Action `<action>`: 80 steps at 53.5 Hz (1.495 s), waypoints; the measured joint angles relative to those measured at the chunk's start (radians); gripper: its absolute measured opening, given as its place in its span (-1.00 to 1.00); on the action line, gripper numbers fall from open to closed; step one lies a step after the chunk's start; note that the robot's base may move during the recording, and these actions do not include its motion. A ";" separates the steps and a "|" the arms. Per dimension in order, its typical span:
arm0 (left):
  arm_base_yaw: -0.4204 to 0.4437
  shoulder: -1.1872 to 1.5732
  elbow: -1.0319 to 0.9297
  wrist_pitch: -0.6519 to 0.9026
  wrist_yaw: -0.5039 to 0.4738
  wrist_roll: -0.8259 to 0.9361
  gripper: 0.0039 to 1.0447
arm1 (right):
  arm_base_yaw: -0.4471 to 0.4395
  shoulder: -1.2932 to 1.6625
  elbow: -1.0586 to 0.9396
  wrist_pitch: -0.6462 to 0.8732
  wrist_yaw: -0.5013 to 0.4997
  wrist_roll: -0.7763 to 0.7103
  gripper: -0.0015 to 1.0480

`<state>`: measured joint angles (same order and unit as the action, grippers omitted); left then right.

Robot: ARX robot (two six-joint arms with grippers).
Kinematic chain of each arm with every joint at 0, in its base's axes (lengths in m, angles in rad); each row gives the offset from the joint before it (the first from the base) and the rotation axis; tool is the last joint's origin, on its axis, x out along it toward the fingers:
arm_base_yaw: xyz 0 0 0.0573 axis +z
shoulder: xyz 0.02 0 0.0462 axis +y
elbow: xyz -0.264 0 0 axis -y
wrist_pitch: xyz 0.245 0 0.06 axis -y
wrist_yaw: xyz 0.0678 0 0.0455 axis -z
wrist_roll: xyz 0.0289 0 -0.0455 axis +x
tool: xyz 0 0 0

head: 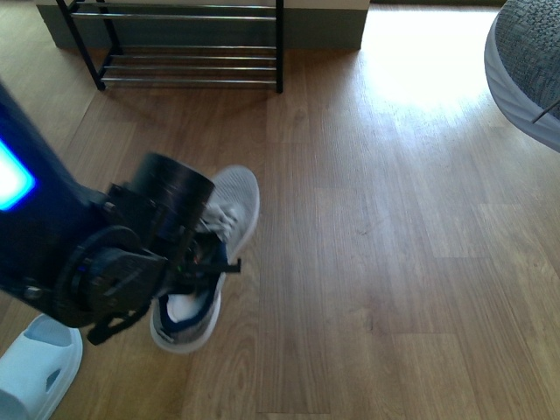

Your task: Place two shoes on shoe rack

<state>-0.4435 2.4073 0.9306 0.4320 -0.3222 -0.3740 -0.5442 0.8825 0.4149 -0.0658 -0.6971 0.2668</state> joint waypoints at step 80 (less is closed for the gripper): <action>0.007 -1.153 -0.593 -0.169 -0.178 -0.031 -0.98 | 0.000 -0.001 0.000 0.000 -0.002 0.000 -0.98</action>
<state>-0.4366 1.2545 0.3374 0.2630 -0.5003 -0.4046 -0.5446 0.8818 0.4149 -0.0658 -0.6994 0.2665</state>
